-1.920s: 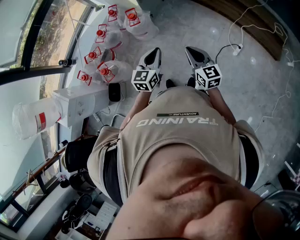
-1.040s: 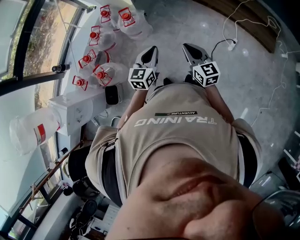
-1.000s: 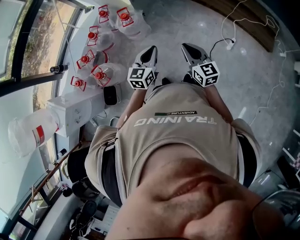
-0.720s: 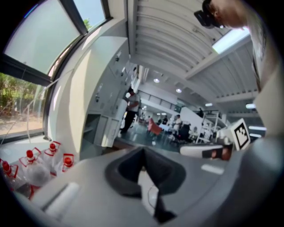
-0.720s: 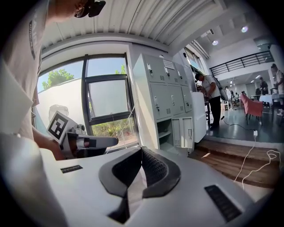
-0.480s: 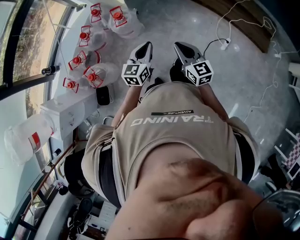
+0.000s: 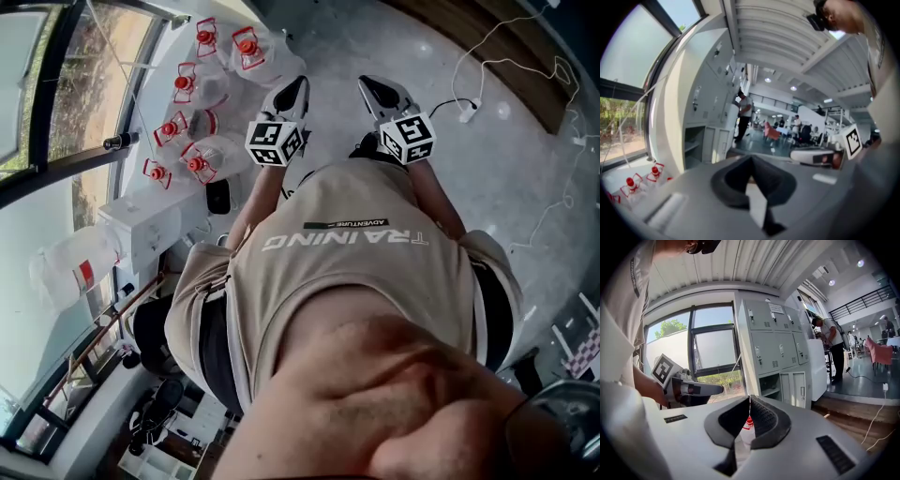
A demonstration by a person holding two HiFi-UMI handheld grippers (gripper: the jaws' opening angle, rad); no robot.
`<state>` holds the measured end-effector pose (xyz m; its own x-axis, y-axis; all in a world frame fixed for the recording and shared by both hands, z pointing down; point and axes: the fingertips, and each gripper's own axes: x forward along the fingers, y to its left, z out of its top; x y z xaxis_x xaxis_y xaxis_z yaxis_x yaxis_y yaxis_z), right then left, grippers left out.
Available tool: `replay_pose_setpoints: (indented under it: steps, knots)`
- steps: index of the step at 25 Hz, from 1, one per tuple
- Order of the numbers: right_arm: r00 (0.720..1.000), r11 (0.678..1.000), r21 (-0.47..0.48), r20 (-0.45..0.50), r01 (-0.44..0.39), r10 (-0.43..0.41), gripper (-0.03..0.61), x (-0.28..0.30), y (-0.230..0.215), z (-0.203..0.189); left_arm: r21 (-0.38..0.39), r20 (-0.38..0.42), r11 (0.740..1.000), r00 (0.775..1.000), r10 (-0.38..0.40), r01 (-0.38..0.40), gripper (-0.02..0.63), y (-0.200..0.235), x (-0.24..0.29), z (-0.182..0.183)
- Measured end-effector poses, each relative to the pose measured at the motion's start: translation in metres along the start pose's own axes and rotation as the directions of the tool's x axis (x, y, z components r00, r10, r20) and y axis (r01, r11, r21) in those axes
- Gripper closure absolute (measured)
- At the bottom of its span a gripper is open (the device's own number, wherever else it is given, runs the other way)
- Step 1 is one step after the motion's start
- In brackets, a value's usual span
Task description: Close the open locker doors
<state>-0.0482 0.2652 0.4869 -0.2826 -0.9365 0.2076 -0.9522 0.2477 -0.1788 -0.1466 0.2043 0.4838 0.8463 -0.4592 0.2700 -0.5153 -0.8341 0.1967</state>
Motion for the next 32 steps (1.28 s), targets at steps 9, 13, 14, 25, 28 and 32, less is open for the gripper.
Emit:
replay_pose_setpoints:
  steps: [9,13,14,25,28,32]
  knots:
    - [0.994,0.995,-0.013,-0.042,-0.104,0.103,0.565,0.025,-0.046,-0.002,-0.06,-0.017,0.997,0.999,0.049,-0.05,0.615,-0.003,0.054,-0.006]
    - [0.99,0.992,0.03,-0.056,-0.124,0.126,0.563,0.033,-0.06,-0.003,-0.085,-0.038,0.993,0.997,0.074,-0.077,0.615,0.002,0.067,-0.006]
    - [0.99,0.992,0.039,-0.063,-0.122,0.125,0.564,0.036,-0.067,-0.005,-0.084,-0.037,0.993,0.996,0.082,-0.085,0.615,0.005,0.072,-0.003]
    - [0.996,0.998,0.056,-0.092,-0.009,0.015,0.564,0.094,-0.117,0.012,-0.075,-0.056,0.997,0.998,0.01,-0.014,0.615,0.065,0.14,0.017]
    - [0.995,0.998,0.054,-0.093,0.03,-0.025,0.563,0.111,-0.138,0.025,-0.044,-0.041,0.998,0.998,-0.048,0.046,0.615,0.074,0.172,0.042]
    - [0.988,0.995,-0.077,-0.133,0.064,-0.074,0.563,0.147,-0.154,0.036,0.007,-0.009,0.995,0.995,-0.095,0.095,0.615,0.098,0.201,0.078]
